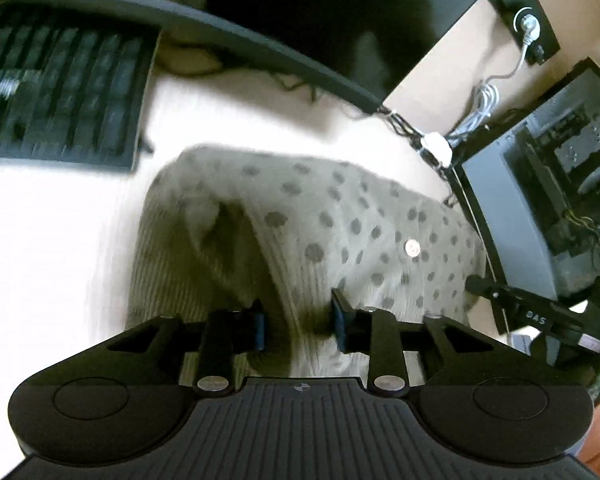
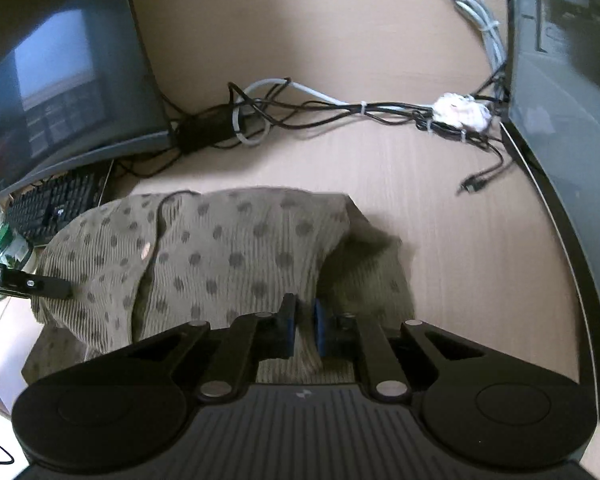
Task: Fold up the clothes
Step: 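Open both grippers and release the folded polka-dot garment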
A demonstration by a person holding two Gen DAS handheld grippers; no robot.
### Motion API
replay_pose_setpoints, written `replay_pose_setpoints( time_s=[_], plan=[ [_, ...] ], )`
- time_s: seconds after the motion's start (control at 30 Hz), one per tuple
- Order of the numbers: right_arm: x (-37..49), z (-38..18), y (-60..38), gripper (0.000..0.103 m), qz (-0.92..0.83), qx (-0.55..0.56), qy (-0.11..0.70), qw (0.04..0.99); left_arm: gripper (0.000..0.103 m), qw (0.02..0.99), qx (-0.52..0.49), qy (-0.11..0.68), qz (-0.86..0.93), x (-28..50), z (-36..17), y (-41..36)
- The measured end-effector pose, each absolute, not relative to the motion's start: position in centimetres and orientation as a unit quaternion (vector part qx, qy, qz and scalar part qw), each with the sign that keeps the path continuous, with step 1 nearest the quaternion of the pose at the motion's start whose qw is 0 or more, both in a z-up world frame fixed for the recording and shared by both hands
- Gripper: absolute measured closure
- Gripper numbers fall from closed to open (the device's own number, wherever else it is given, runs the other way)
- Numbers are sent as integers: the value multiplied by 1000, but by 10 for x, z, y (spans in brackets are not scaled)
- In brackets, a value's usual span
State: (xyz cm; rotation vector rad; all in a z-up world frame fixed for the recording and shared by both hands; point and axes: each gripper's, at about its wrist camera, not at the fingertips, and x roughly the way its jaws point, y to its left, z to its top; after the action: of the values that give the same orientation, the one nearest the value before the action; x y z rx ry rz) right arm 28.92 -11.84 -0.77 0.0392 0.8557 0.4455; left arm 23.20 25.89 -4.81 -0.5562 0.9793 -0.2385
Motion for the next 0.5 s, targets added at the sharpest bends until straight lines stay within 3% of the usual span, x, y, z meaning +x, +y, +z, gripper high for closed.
replay_pose_setpoints(
  time_s=[0.17, 0.37, 0.5],
  plan=[
    [268, -1, -125, 69, 210, -15, 397, 893, 31, 845, -269, 446, -119, 207, -39, 267],
    [220, -11, -119, 68, 195, -143, 378, 894, 31, 873, -155, 455, -80, 176, -32, 265],
    [214, -28, -111, 68, 201, -132, 400, 884, 37, 861, -184, 463, -102, 172, -44, 260]
  ],
)
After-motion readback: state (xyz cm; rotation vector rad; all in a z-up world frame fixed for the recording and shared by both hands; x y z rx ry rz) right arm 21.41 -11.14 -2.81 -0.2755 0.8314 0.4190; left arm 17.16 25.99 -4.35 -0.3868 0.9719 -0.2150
